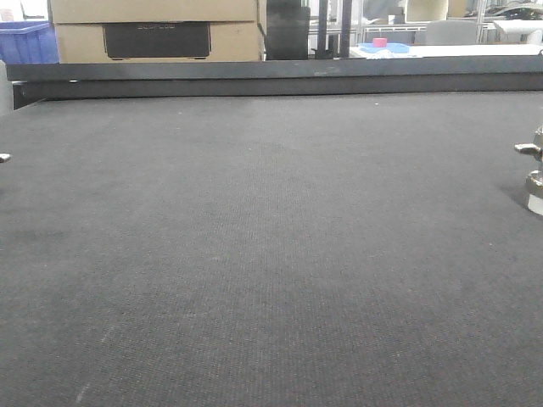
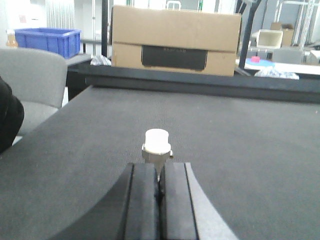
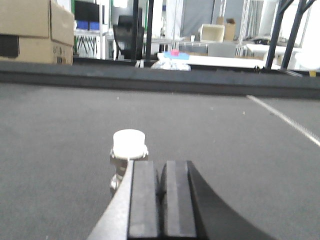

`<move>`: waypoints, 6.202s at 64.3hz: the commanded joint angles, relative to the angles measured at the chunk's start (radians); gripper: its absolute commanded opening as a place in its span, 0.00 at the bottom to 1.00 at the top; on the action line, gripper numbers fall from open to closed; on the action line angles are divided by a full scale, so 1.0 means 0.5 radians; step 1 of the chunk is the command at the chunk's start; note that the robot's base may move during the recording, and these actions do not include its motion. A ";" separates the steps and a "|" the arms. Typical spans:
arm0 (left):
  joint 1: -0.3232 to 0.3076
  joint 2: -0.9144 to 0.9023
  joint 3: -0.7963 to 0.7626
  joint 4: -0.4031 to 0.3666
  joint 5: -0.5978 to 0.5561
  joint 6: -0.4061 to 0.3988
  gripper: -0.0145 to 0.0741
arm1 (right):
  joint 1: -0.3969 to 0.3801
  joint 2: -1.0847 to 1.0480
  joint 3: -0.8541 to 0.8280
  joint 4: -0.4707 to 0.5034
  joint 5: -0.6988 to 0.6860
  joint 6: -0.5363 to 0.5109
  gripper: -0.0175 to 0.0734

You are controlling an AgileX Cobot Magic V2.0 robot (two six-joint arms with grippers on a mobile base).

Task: Place valve from conveyor to right shelf box
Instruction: 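Lower both open grippers over the two silver valves on the belt, then close the right gripper around the white end of its valve, then close the left gripper around the white end of the other valve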

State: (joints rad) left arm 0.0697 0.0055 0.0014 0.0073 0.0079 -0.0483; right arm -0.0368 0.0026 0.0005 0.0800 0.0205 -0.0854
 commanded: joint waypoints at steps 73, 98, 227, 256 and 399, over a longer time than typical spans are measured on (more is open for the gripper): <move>-0.193 1.316 -1.938 0.150 1.569 -0.017 0.84 | 0.025 1.086 -1.490 -0.004 0.721 -0.003 0.82; -0.225 2.067 -2.512 0.146 2.100 -0.081 0.84 | 0.142 2.088 -2.371 -0.004 1.700 -0.003 0.82; 0.056 2.778 -2.784 -0.135 2.318 0.186 0.84 | 0.202 3.545 -2.753 -0.036 1.980 -0.146 0.40; 0.056 2.904 -2.835 -0.015 2.366 0.199 0.84 | 0.202 3.515 -2.753 -0.052 1.948 -0.146 0.02; 0.151 3.538 -3.074 -0.248 2.190 0.456 0.04 | 0.202 3.135 -2.753 -0.052 1.767 -0.146 0.02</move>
State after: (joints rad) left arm 0.1476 1.8463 -1.5276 -0.0858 1.1118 0.1838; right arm 0.0644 1.6371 -1.3656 0.0676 0.9518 -0.1523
